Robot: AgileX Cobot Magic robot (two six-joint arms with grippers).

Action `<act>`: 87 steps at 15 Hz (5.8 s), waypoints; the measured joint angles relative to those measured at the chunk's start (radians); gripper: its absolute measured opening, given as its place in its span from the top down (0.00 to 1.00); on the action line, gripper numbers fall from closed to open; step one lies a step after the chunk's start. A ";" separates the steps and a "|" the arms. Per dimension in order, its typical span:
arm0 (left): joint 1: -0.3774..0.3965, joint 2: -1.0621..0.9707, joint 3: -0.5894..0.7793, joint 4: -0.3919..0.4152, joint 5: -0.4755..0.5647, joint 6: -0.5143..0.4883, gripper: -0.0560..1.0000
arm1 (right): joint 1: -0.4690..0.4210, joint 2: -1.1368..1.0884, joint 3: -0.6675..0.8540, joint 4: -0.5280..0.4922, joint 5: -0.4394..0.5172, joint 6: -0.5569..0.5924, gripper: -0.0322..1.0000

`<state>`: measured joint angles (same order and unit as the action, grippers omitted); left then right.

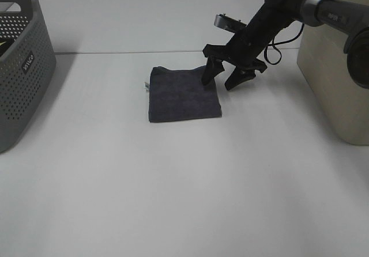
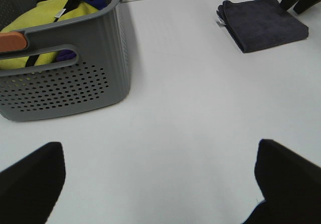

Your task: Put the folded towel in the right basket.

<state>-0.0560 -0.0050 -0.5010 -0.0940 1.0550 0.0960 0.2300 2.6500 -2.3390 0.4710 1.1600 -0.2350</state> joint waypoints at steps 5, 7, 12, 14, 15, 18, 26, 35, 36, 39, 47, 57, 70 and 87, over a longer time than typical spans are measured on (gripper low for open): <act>0.000 0.000 0.000 0.000 0.000 0.000 0.02 | 0.000 0.030 -0.007 0.047 0.011 0.013 0.31; 0.000 0.000 0.000 0.000 0.000 0.000 0.02 | 0.005 0.035 -0.008 0.066 0.013 -0.002 0.31; 0.000 0.000 0.000 0.000 0.000 0.000 0.02 | 0.047 0.047 -0.008 0.066 -0.054 -0.007 0.64; 0.000 0.000 0.000 0.000 0.000 0.000 0.02 | 0.047 0.049 -0.008 0.060 -0.072 -0.007 0.90; 0.000 0.000 0.000 0.000 0.000 0.000 0.02 | 0.047 0.048 -0.008 0.056 -0.077 -0.009 0.91; 0.000 0.000 0.000 0.000 0.000 0.000 0.02 | 0.047 0.023 -0.008 0.041 -0.075 -0.017 0.91; 0.000 0.000 0.000 0.000 0.000 0.000 0.02 | 0.047 -0.335 -0.008 -0.129 -0.008 -0.035 0.91; 0.000 0.000 0.000 0.000 0.000 0.000 0.02 | -0.164 -0.640 -0.008 -0.391 0.062 0.078 0.91; 0.000 0.000 0.000 0.000 0.000 0.000 0.02 | -0.212 -0.655 -0.008 -0.393 0.062 0.095 0.91; 0.000 0.000 0.000 0.000 0.000 0.000 0.02 | -0.346 -0.684 -0.007 -0.384 0.062 0.119 0.91; 0.000 0.000 0.000 0.000 0.000 0.000 0.02 | -0.442 -0.590 0.229 -0.339 0.059 0.120 0.88; 0.000 0.000 0.000 0.000 0.000 0.000 0.02 | -0.317 -0.640 0.236 -0.297 0.035 0.122 0.26; 0.000 0.000 0.000 0.000 0.000 0.000 0.02 | -0.186 -1.042 0.570 -0.456 0.059 0.200 0.26; 0.000 0.000 0.000 0.000 0.000 0.000 0.02 | -0.186 -2.322 1.815 -0.471 -0.058 0.224 0.26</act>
<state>-0.0560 -0.0050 -0.5010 -0.0940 1.0550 0.0960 0.0440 0.3280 -0.5240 0.0000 1.1020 -0.0110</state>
